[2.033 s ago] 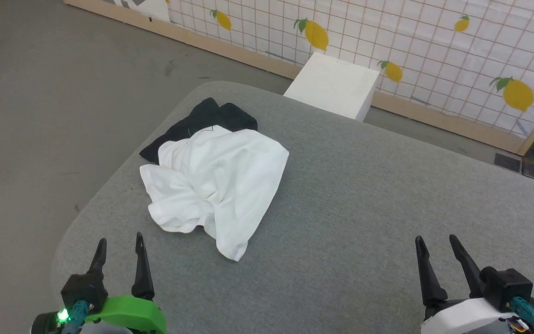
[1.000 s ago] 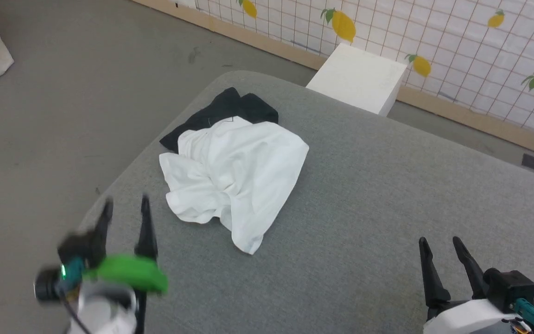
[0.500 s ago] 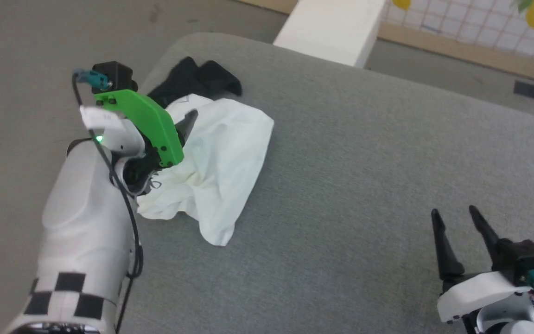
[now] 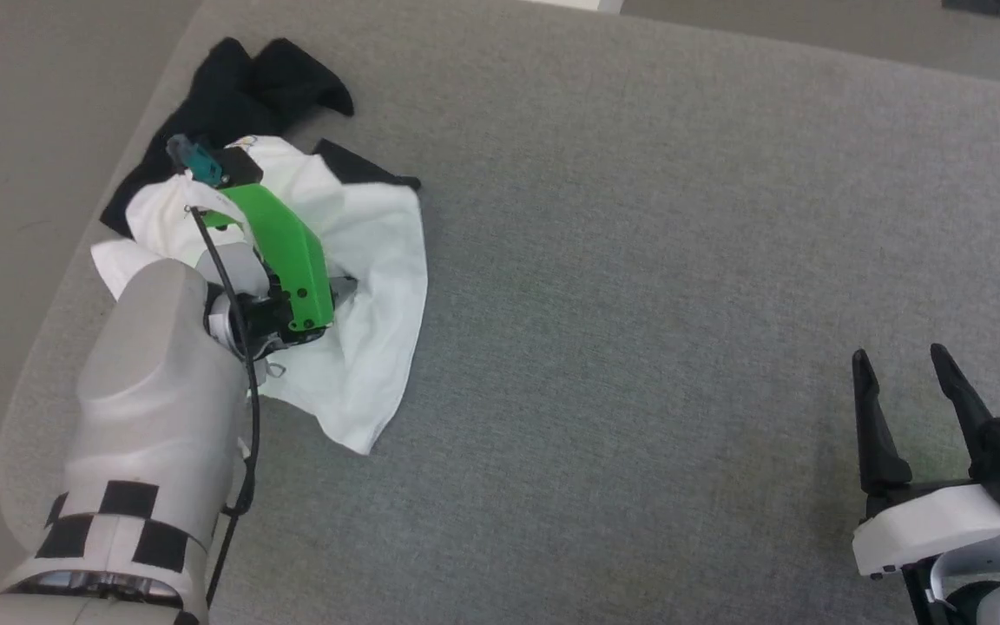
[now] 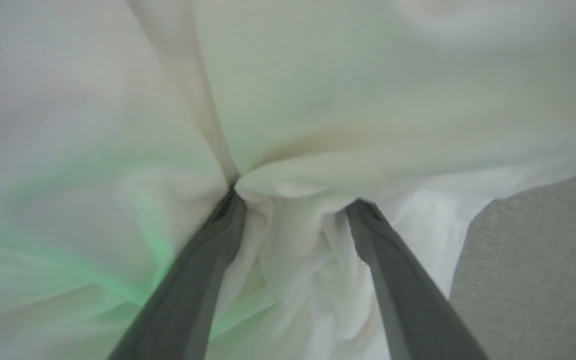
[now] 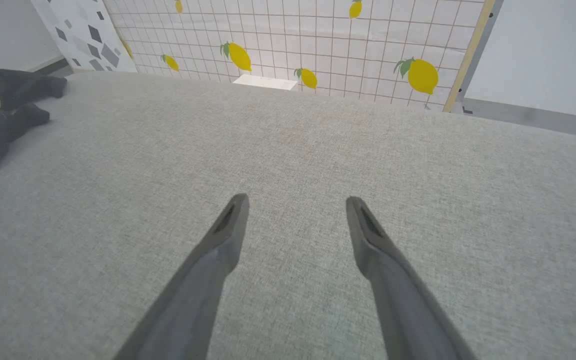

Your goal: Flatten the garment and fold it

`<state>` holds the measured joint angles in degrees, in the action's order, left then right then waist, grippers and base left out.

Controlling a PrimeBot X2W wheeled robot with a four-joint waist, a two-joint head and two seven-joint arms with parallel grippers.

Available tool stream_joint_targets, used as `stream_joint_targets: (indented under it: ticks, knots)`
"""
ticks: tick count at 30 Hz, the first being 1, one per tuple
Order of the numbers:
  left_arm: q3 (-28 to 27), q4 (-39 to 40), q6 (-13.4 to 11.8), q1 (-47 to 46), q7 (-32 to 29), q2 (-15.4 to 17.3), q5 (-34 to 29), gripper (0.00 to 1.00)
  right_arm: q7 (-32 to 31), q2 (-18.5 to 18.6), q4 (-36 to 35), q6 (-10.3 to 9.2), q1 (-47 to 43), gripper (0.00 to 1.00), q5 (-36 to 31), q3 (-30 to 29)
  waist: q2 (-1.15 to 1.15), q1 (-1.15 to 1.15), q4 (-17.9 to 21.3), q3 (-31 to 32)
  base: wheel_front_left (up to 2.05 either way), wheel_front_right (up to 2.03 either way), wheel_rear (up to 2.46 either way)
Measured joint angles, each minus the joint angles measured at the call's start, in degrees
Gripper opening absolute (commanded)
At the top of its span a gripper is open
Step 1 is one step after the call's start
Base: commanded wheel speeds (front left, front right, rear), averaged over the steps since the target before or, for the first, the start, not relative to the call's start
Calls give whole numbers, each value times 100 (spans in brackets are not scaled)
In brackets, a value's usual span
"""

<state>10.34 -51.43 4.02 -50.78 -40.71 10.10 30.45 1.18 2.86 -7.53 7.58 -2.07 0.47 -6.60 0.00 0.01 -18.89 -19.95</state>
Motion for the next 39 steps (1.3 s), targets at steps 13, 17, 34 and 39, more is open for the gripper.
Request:
stream_joint_targets:
  ticks: [13, 17, 34, 39]
  knots:
    - [-245, -427, -27, 52, 2116, -203, 78, 0, 41, -1, 164, 0, 38, 100, 115, -23, 0, 0, -184, -15, 0, 0, 0]
    - [-230, -349, 58, -80, 2896, -47, -16, 0, 179, -1, 415, 0, 38, 100, 289, 57, 0, 0, -247, 225, 0, 0, 0]
    - [1194, 1796, 308, -2522, 3498, 791, 153, 0, 1090, -1, 1683, 0, 21, 100, 1109, 198, 0, -1, 152, 1362, 0, 0, 0]
    - [1525, 2161, 324, -3011, 3700, 782, 422, 0, 1204, 0, 1924, 0, 16, 100, 1183, 276, 0, -1, 569, 1556, 0, 0, 0]
